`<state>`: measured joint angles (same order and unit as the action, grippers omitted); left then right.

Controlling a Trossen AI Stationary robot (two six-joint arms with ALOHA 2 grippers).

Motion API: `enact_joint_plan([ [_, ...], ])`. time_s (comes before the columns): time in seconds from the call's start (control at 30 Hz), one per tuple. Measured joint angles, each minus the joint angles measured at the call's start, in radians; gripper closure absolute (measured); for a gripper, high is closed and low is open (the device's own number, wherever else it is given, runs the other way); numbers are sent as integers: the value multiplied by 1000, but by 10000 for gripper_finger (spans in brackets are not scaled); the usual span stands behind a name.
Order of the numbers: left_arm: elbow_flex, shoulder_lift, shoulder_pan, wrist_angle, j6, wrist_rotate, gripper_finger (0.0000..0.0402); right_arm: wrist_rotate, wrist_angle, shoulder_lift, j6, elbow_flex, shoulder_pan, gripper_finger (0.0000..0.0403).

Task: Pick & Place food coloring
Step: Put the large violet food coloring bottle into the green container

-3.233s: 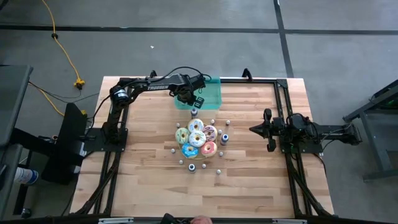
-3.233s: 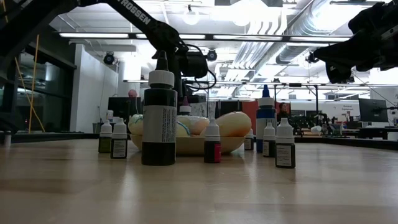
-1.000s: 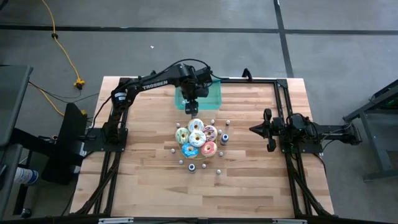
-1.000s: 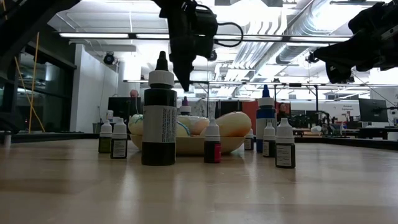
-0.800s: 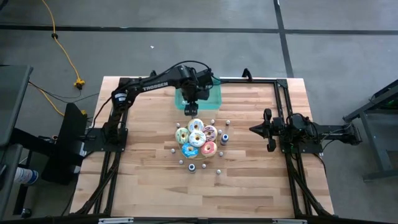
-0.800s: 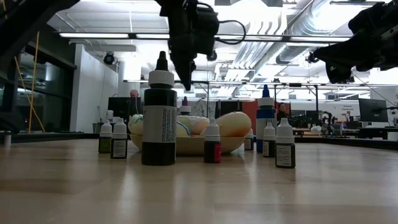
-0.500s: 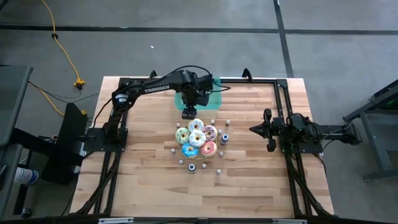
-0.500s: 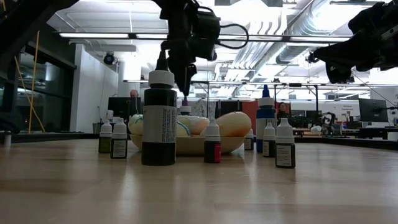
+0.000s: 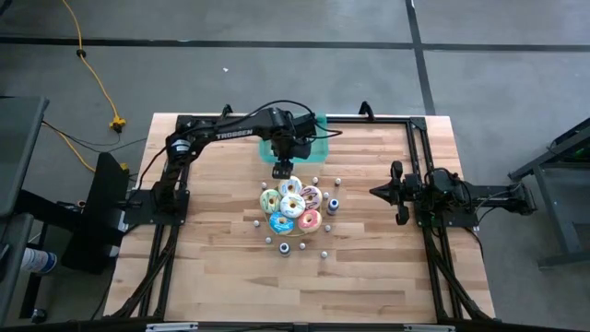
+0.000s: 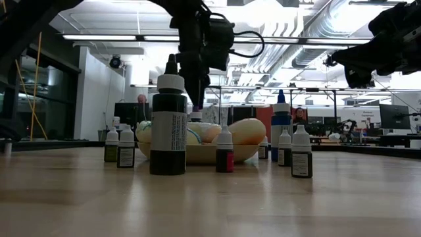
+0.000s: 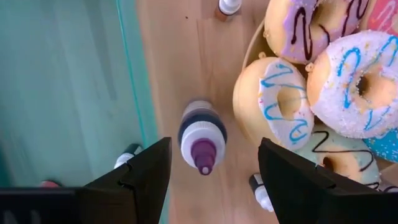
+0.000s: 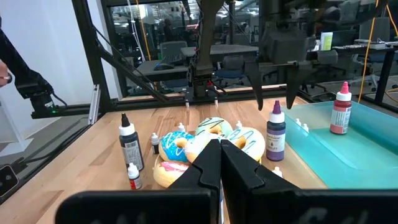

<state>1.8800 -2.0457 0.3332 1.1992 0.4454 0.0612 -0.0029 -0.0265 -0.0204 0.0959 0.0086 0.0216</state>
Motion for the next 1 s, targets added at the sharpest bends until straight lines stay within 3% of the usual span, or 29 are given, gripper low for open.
enact_joint_plan([
  [0.47,-76,0,1,-73,3,-19,172,0,0,0,0,0,0,402],
  [1.0,-78,0,1,-83,3,-28,177,0,0,0,0,0,0,402],
])
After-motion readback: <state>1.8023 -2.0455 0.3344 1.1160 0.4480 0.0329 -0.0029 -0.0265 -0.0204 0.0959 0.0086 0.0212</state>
